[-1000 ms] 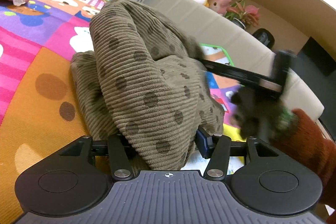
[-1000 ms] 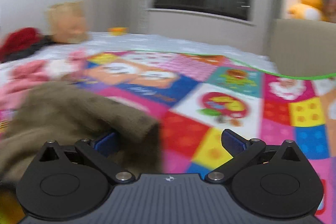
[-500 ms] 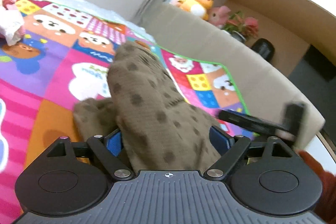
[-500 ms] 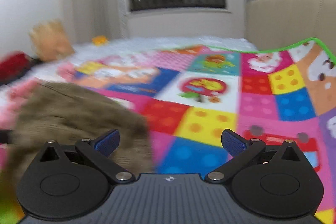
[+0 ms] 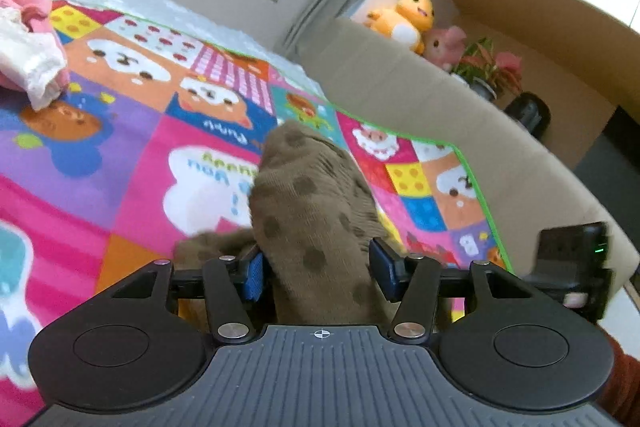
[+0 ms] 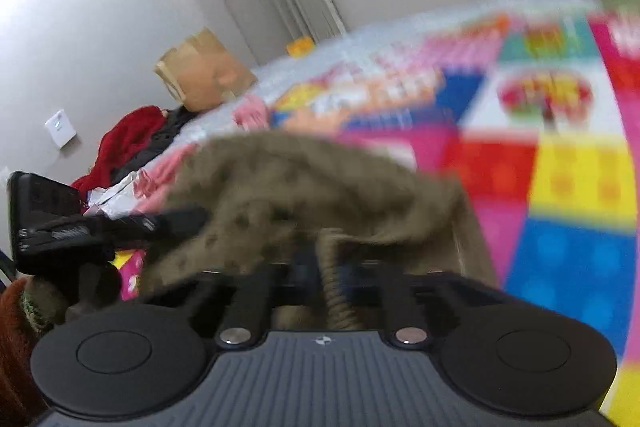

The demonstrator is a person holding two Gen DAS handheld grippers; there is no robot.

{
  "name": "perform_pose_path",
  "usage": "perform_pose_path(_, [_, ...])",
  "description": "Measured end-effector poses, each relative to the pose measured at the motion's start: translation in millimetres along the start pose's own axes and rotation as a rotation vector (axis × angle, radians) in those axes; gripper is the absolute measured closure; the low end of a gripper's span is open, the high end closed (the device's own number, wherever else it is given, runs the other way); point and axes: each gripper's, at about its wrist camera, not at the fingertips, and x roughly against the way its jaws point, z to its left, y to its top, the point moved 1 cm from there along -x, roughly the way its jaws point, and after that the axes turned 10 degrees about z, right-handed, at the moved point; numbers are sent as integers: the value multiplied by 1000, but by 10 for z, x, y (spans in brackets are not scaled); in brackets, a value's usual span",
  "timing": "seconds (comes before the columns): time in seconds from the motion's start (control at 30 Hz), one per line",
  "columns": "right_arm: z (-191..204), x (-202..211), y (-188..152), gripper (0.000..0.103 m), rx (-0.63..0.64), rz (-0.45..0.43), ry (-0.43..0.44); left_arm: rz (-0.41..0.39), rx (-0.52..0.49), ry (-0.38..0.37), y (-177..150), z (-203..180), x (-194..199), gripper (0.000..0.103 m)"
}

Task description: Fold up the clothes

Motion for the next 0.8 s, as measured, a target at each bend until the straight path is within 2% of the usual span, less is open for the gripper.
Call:
perform_pose_path(0.07, [144, 130, 181, 97, 75, -79, 5, -39, -4, 2, 63, 35, 33, 45])
perform_pose_path(0.13, [234, 193, 309, 97, 161, -120, -32, -71, 2, 14, 119, 87, 53, 45])
perform_pose_path(0.2, [135, 45, 328, 97, 179, -81, -119, -71, 18, 56, 164, 161, 20, 45])
perform_pose_path(0.27, [-43, -171, 298, 97, 155, -7, -210, -41, 18, 147, 195, 237, -71, 43])
perform_pose_path(0.33, [-277, -382, 129, 97, 89, 97, -302, -8, 13, 219, 218, 313, -152, 43])
perform_pose_path(0.4, [-444, -481, -77, 97, 73, 165, -396, 15, 6, 262, 234, 385, -209, 39])
perform_pose_path(0.43, [-523, -493, -189, 97, 68, 187, -425, 22, -2, 276, 242, 411, -235, 37])
perform_pose_path(0.53, [-658, -220, -344, 95, 14, 155, -415, 37, -15, 298, 275, 458, -291, 30])
perform_pose_path(0.6, [-686, -41, -342, 83, -22, 128, -397, 29, 4, 291, 291, 446, -258, 28])
perform_pose_path(0.67, [-690, 118, -331, 58, -35, 98, -368, 16, 39, 277, 286, 415, -180, 26])
perform_pose_path(0.8, [-686, 356, -274, 43, -57, 38, -289, -37, 153, 252, 96, 245, 235, 16])
